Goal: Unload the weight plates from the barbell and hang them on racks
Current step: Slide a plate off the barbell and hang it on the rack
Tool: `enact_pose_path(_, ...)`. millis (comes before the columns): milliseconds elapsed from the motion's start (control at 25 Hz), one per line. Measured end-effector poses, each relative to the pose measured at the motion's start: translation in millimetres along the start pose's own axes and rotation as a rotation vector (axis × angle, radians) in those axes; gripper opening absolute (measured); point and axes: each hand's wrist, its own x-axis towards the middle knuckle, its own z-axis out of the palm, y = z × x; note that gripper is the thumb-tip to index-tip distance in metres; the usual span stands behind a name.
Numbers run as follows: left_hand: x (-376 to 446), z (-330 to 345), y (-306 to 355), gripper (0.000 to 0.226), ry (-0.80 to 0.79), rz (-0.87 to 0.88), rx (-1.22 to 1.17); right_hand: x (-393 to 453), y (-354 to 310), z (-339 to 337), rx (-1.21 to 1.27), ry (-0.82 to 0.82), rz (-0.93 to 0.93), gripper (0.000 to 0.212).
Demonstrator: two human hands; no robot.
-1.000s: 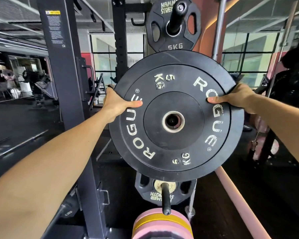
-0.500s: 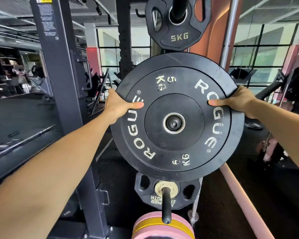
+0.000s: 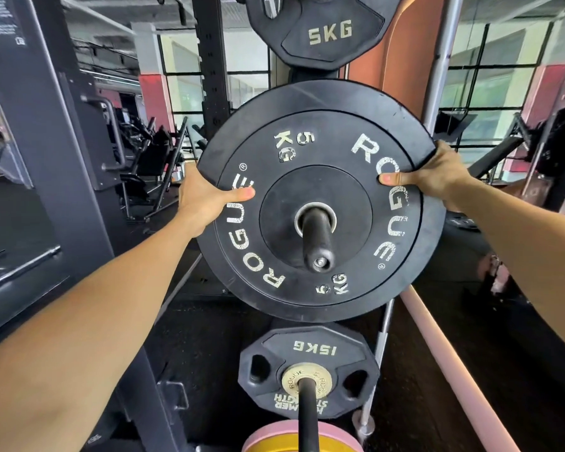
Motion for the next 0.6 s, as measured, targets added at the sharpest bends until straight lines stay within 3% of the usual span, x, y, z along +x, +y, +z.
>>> enact_pose_path(600,56,31,-15,0.088,-0.026,0.043,-0.018,68,41,21,0.042,0.025,-0.023,0.109)
